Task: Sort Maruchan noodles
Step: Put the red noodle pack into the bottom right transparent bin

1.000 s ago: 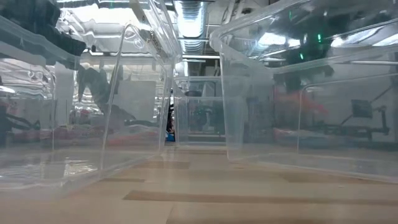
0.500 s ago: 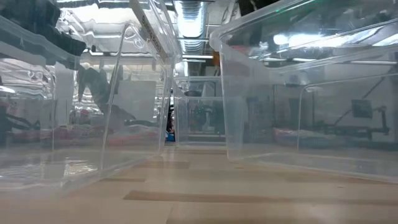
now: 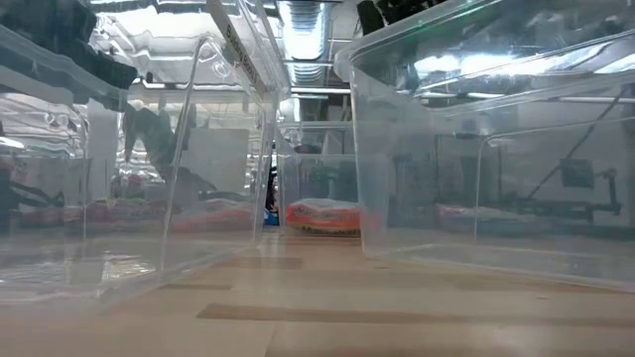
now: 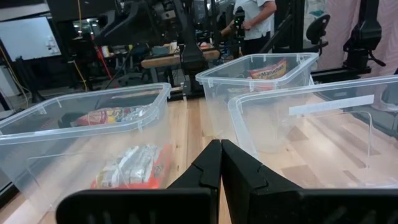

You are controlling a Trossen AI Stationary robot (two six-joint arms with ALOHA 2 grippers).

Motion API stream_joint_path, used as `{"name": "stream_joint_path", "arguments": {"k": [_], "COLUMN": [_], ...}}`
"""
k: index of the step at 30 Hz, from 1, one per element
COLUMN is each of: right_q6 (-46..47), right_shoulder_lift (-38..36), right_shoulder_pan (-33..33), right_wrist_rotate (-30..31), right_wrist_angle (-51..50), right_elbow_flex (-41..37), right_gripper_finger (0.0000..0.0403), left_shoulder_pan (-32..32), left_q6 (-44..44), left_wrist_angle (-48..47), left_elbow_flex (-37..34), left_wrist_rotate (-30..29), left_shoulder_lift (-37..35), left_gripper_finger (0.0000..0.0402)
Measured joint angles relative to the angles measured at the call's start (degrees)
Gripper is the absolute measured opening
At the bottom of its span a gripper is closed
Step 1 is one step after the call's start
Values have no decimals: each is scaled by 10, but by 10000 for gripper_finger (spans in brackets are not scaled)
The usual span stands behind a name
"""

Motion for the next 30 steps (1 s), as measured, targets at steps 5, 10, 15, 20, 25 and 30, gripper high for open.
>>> {"name": "stream_joint_path", "arguments": {"k": [5,10,15,20,25,30], "right_q6": [-17,105,286,352,336,356], "right_shoulder_lift": [-71,-140,-178,-176,-150,-92], "right_shoulder_pan": [6,-6,-46,-129,-232,-308], "right_wrist_rotate": [38,124,185,179,133,120], "right_wrist_angle": [-189,-423,-651,-659,-496,-362], "right_elbow_flex": [47,68,63,-6,-100,-148], "right_gripper_finger": [242,254,255,255,255,255], "left_shoulder_pan": [0,0,0,0,0,0], "left_q6": [0,0,0,0,0,0], "left_wrist_angle": [0,0,0,0,0,0], "left_elbow_flex": [0,0,0,0,0,0], "left_wrist_rotate": [0,0,0,0,0,0], "left_shoulder_lift": [0,0,0,0,0,0], "left_gripper_finger": [0,0,0,0,0,0]}}
